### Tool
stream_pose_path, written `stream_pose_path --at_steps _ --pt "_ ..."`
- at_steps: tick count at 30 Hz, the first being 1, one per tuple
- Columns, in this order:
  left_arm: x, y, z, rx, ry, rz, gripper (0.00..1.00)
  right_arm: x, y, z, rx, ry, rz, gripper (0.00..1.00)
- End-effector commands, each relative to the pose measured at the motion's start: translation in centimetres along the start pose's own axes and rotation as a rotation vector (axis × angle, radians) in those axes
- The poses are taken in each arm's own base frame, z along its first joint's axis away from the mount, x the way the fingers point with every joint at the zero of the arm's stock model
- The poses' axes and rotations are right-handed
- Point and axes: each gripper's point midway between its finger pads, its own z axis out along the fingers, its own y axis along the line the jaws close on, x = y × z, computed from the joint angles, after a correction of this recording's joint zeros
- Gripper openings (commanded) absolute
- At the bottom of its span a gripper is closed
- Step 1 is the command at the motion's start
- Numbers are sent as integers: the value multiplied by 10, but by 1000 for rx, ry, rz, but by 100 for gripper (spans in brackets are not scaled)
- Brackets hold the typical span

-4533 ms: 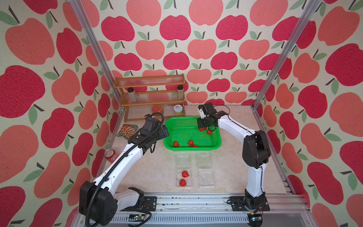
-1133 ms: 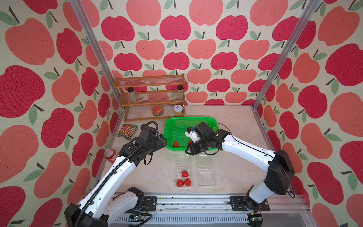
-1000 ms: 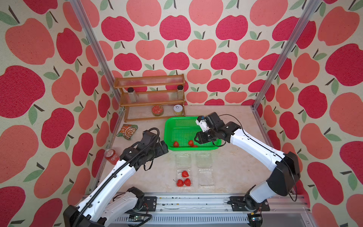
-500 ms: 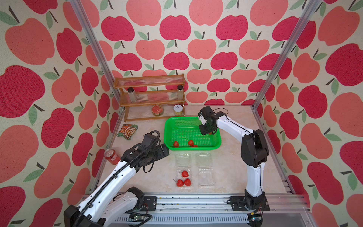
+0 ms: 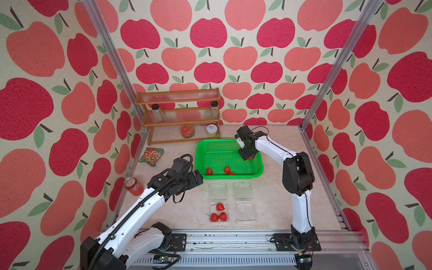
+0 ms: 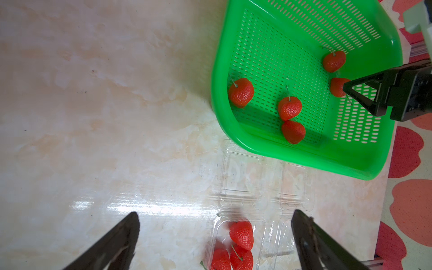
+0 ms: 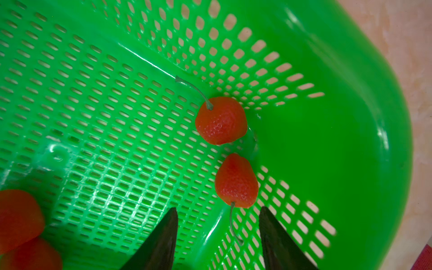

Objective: Pack strawberries into containers
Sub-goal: Pick up the strawberry from the basket.

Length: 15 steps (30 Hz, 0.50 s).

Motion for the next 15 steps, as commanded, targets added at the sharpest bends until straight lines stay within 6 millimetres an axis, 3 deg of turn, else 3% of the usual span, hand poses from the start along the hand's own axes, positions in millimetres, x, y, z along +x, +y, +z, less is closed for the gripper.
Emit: stream_pose_path --at_steps 1,15 --pt "0 1 0 3 3 -12 100 8 -7 10 19 55 -27 60" --pt "-3 -2 3 -2 18 -9 99 14 -10 37 26 110 -25 60"
